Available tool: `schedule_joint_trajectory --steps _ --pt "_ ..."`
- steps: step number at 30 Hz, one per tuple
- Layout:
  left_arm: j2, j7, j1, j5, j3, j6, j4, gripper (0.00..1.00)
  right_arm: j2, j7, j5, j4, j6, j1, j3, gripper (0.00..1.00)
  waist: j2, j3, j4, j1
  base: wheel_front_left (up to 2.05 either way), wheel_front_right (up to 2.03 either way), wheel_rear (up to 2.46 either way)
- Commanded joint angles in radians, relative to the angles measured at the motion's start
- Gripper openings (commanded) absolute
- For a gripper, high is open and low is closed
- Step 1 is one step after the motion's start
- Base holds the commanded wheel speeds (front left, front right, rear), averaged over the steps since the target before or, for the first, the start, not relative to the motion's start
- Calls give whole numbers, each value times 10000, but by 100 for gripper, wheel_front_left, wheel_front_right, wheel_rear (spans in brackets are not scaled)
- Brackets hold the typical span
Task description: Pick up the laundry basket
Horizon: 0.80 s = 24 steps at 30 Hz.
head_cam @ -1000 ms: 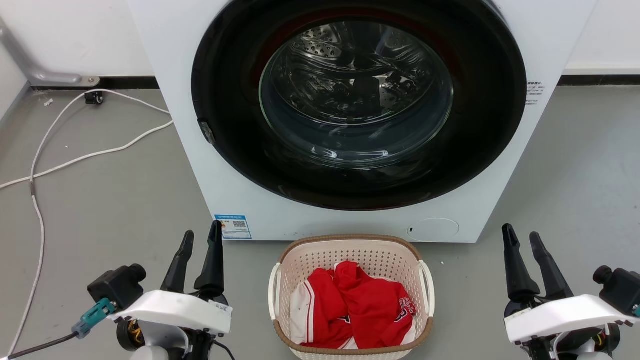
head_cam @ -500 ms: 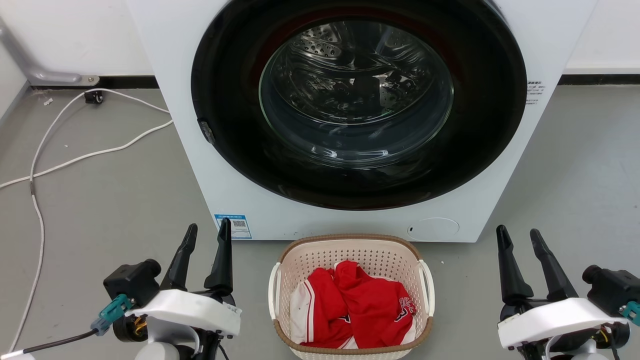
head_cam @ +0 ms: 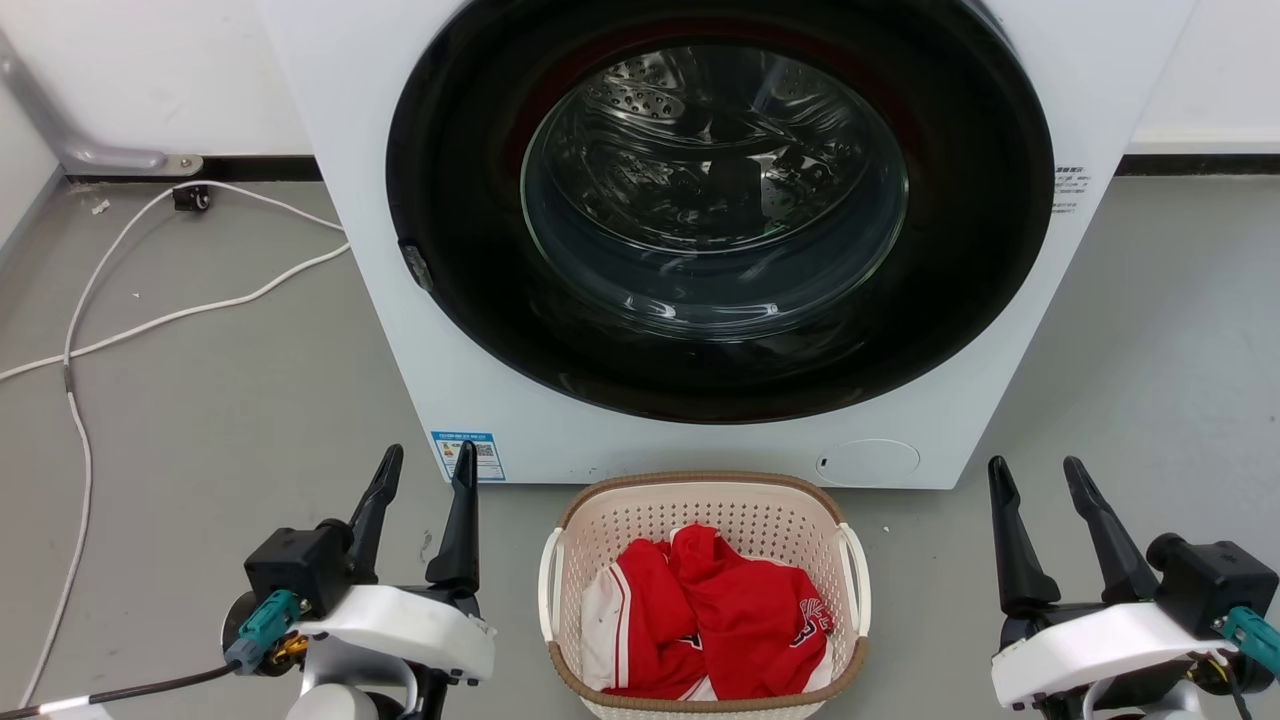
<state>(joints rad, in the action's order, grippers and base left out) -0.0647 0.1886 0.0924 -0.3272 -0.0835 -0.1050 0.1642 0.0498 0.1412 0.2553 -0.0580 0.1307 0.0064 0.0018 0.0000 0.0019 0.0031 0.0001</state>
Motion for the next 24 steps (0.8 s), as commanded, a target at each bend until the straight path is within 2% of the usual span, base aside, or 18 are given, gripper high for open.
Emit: schedule_joint_trajectory --steps 1,24 --pt "-56 113 170 303 -49 42 -44 100 14 72 -317 118 0 66 -44 100 0 -18 5 -1 0 0 0" --pt "-71 548 118 2052 -320 338 205 100 9 166 -2030 209 -1 331 -110 100 0 -136 -11 -1 0 0 0"
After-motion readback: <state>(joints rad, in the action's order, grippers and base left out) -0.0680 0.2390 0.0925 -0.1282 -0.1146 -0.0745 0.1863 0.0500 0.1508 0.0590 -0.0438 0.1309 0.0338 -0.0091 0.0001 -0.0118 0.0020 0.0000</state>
